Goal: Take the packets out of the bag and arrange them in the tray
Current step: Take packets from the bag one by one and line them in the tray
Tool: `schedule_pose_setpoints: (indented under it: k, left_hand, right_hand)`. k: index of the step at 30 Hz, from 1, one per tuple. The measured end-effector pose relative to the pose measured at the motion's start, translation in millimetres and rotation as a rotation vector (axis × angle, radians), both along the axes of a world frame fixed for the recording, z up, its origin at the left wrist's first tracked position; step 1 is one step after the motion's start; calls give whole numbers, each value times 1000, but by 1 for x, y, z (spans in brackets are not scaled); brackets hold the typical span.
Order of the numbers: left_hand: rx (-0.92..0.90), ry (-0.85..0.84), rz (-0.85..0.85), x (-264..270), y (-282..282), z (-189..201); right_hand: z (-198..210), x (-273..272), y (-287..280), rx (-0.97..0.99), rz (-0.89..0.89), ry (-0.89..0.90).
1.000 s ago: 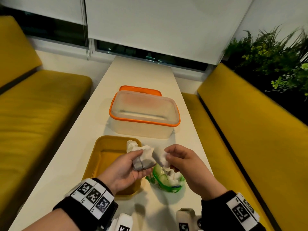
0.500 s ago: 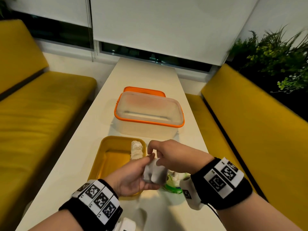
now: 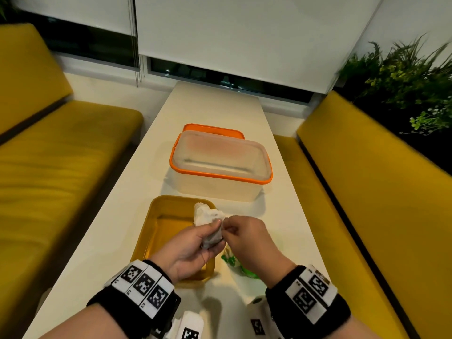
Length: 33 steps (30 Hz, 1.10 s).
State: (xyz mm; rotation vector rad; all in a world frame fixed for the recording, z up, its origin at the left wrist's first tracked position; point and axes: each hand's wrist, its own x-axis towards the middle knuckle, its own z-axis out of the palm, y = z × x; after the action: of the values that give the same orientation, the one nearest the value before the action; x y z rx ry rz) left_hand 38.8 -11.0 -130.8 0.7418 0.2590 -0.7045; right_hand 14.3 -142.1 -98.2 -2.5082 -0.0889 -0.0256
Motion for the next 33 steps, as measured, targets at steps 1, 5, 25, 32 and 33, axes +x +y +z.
schedule_pose_setpoints:
  k: [1, 5, 25, 32, 33]
  left_hand:
    - [10, -5, -3, 0, 0, 0]
    - [-5, -13, -2, 1, 10, -3]
    - [65, 31, 61, 5, 4, -2]
    - [142, 10, 46, 7, -9, 2]
    - [158, 13, 38, 8, -9, 2]
  right_hand:
    - [4, 1, -5, 40, -37, 4]
    - [11, 2, -61, 33, -276, 16]
    - [-52, 7, -79, -242, -359, 328]
    - [-33, 4, -89, 149, -395, 122]
    - [-25, 3, -91, 210, -388, 72]
